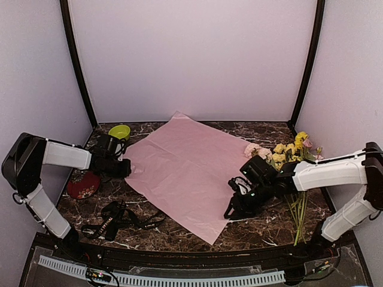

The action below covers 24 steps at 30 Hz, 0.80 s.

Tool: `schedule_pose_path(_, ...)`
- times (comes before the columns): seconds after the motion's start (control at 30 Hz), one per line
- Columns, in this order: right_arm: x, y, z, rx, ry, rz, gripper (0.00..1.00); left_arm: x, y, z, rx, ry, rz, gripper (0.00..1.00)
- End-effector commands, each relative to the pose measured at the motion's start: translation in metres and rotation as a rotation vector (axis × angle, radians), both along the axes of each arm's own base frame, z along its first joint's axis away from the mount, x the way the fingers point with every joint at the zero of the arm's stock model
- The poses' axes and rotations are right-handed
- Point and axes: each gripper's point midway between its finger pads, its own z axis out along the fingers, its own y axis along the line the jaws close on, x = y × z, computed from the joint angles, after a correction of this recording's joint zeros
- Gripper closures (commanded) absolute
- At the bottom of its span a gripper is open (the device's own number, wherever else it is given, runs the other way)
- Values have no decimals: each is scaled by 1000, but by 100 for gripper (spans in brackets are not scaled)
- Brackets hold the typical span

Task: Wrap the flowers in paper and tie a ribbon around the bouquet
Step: Unfold the folded wrapping paper at the center of the board.

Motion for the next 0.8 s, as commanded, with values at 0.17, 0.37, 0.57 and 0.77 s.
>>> schedule_pose_path(0.17,7,27,32,-31,-121,228,64,44,-1,-8,120,-31,-67,100)
schedule_pose_path(0.37,120,9,41,-118,-289,57,63,48,-7,-14,118,-21,-101,100)
schedule_pose_path(0.57,230,-13,14,-270,-411,-90,66,43,-14,-20,97,19,-144,100)
schedule_pose_path(0.77,283,-74,-5,-501,-480,-177,68,51,-14,-8,112,9,-147,100)
